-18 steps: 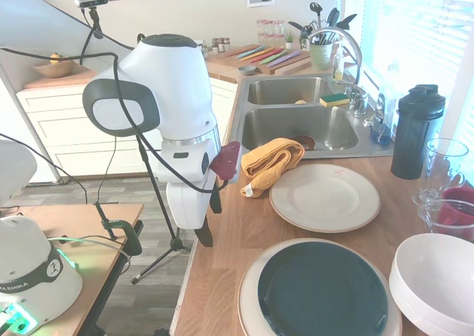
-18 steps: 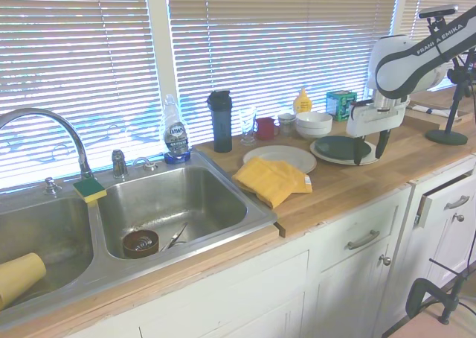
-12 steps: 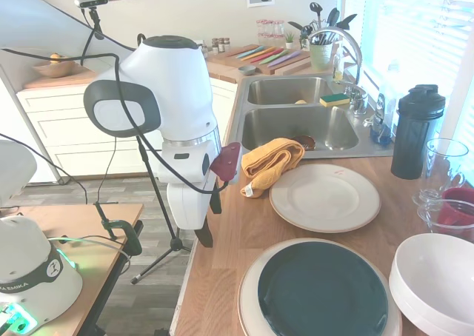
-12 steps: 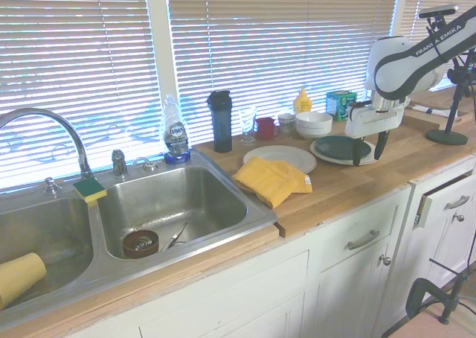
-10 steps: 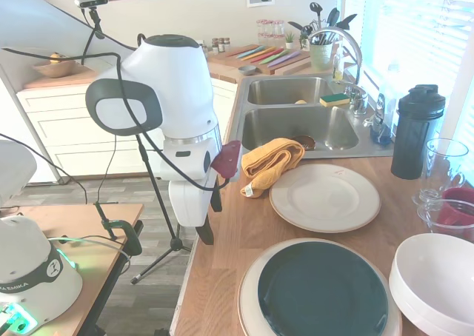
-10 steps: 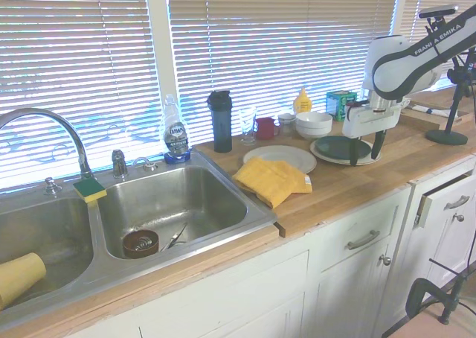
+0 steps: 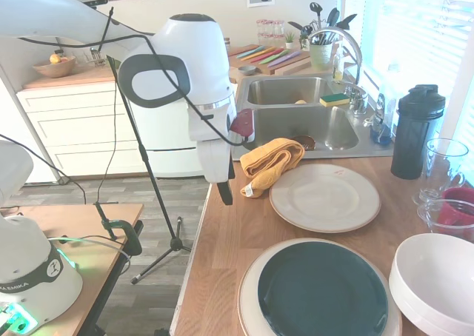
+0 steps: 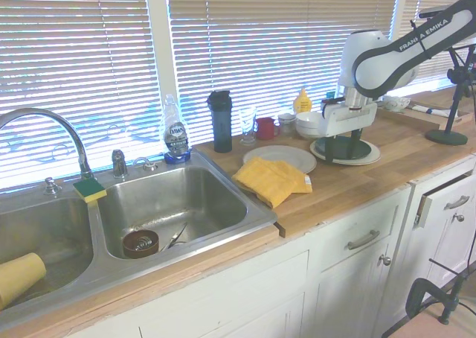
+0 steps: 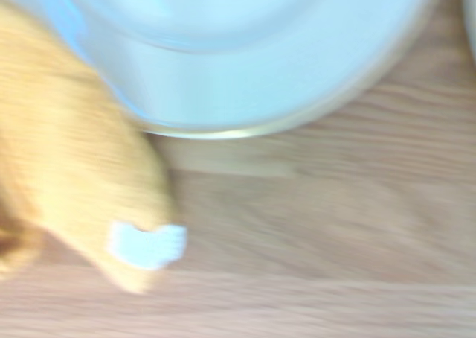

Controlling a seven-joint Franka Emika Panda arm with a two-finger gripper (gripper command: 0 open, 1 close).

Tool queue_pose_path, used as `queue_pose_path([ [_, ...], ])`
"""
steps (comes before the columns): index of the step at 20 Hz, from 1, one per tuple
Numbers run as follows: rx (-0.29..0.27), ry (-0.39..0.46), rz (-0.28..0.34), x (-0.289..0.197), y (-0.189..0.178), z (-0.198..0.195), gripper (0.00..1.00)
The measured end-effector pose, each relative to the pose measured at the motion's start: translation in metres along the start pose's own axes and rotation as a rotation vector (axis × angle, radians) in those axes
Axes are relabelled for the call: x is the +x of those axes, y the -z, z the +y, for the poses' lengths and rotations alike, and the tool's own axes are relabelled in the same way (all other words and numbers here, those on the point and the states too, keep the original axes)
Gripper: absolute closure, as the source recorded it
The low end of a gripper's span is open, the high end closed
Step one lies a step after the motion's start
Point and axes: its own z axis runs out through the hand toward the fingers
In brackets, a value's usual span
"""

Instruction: Wipe the white plate in clockwise motion

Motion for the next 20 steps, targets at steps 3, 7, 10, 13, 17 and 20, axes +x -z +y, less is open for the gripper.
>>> queue_pose_path([
  [3,0.011,0.023,0.0,-0.018,0.003,-0.025,0.0],
  [7,0.024,0.051,-0.002,-0.043,0.007,-0.051,0.0],
  [10,0.032,0.073,-0.004,-0.06,0.007,-0.068,0.0],
  [13,0.04,0.091,-0.001,-0.077,0.003,-0.085,0.0],
  [17,0.055,0.125,0.008,-0.101,-0.007,-0.109,0.0],
  [20,0.07,0.153,0.011,-0.119,-0.012,-0.125,0.0],
])
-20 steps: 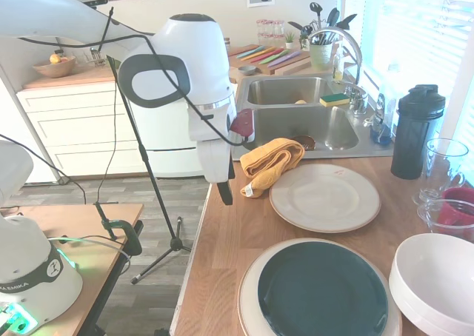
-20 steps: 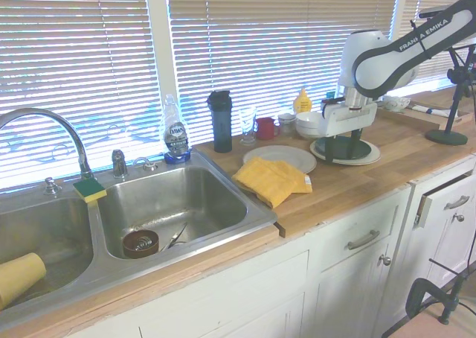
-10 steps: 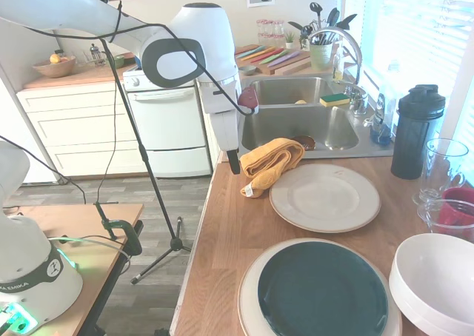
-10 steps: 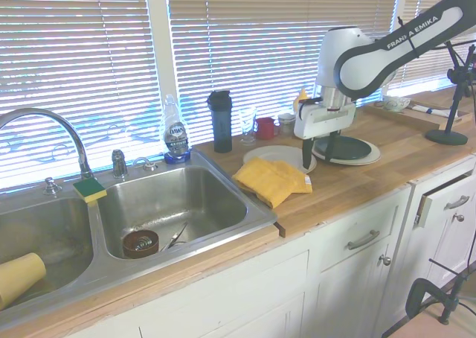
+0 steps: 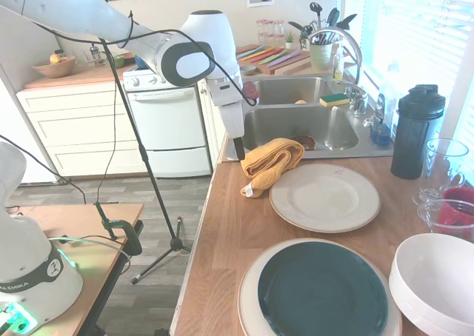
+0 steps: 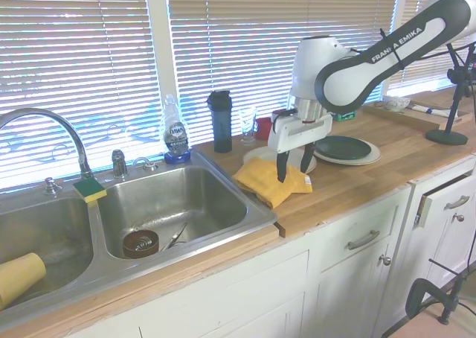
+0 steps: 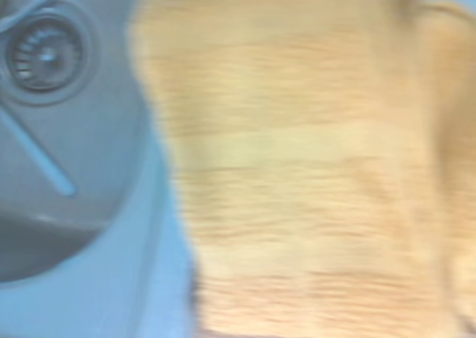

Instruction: Wipe the white plate in clockwise motion

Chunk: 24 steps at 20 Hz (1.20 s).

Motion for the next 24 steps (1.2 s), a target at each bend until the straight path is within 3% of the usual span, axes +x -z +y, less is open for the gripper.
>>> queue_pose_path([
  [4,0.02,0.047,0.045,-0.018,-0.008,-0.015,0.0],
  [9,0.027,0.128,0.147,-0.04,-0.031,-0.027,0.0],
  [14,0.057,0.224,0.307,-0.064,-0.055,-0.022,0.0],
  [19,0.109,0.235,0.471,-0.058,-0.062,-0.011,0.0],
  [24,0.131,0.246,0.562,-0.048,-0.069,-0.003,0.0],
])
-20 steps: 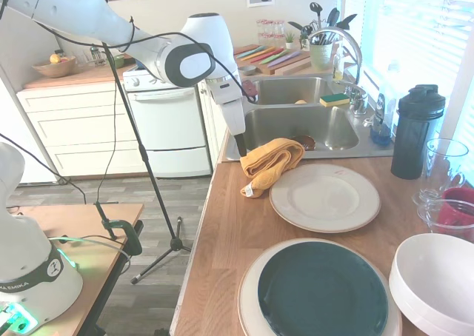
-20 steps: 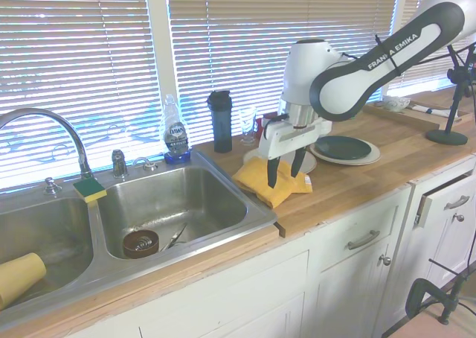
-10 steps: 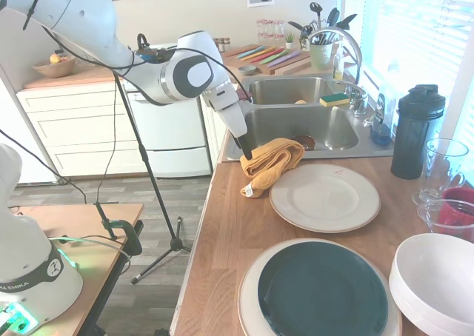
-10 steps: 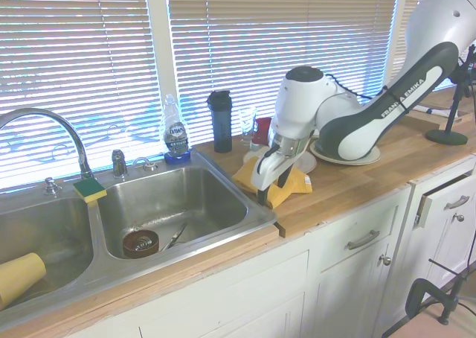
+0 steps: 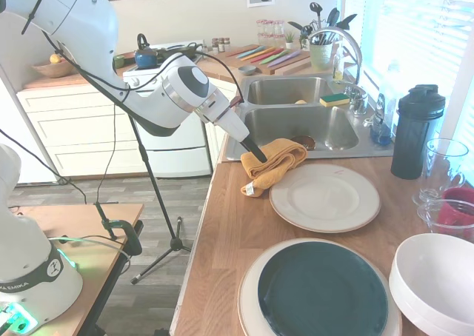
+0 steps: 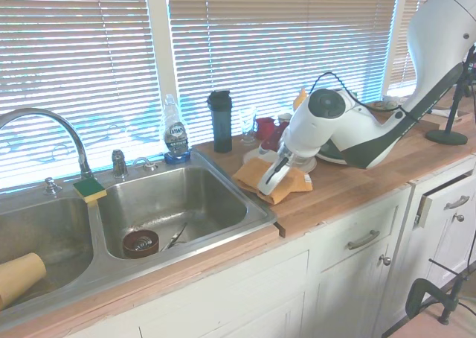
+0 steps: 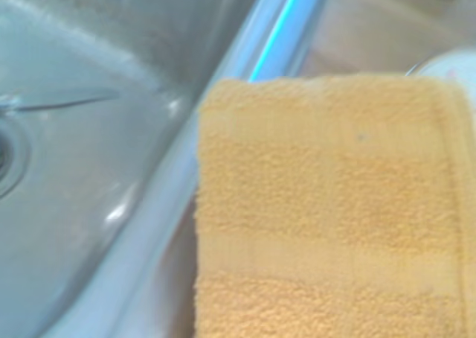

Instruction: Wipe the white plate in clockwise motion

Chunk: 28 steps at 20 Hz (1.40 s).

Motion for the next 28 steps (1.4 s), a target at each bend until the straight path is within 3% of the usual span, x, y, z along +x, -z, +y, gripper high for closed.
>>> queue_pose_path([
  [6,-0.034,0.03,0.018,-0.01,-0.016,0.013,0.0],
  [7,-0.036,0.03,0.018,-0.01,-0.018,0.014,1.0],
  [28,-0.057,-0.047,-0.012,-0.002,-0.027,0.024,1.0],
])
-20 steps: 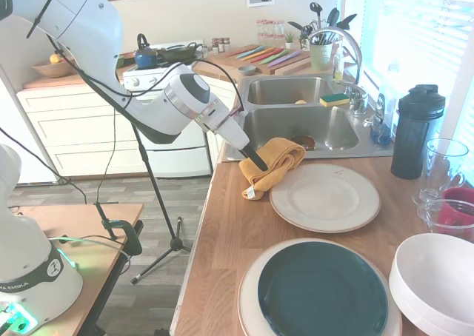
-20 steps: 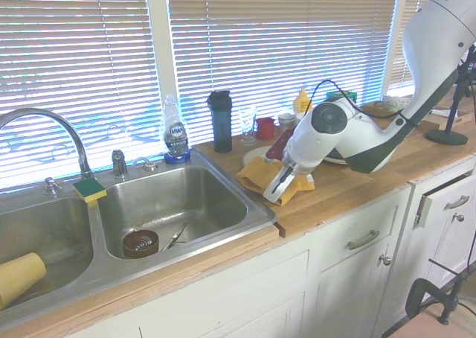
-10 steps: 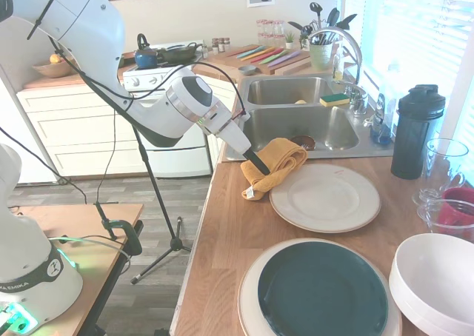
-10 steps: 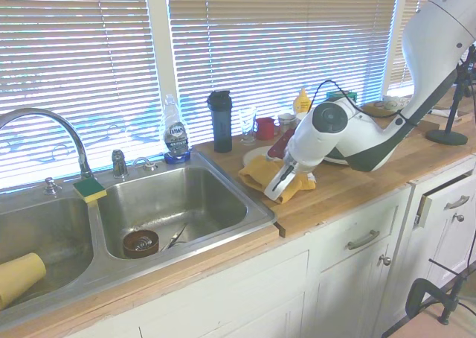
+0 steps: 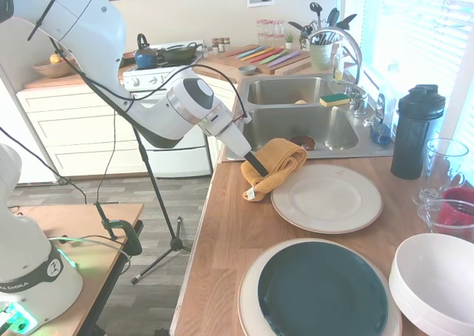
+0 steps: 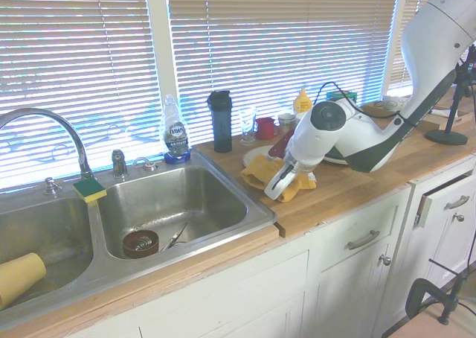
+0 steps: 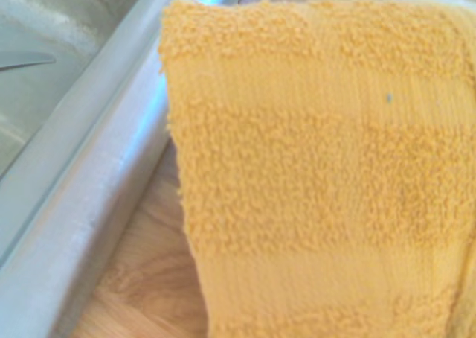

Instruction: Wipe the white plate in clockwise motion

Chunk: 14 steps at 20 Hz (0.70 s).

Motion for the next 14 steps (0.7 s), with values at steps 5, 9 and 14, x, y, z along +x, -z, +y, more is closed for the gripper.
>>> queue_pose_path([
  [5,-0.012,-0.025,-0.024,0.003,-0.001,0.0,1.0],
  [9,-0.034,-0.072,-0.097,0.011,-0.002,0.0,1.0],
  [14,-0.066,-0.159,-0.267,0.031,-0.002,0.003,1.0],
])
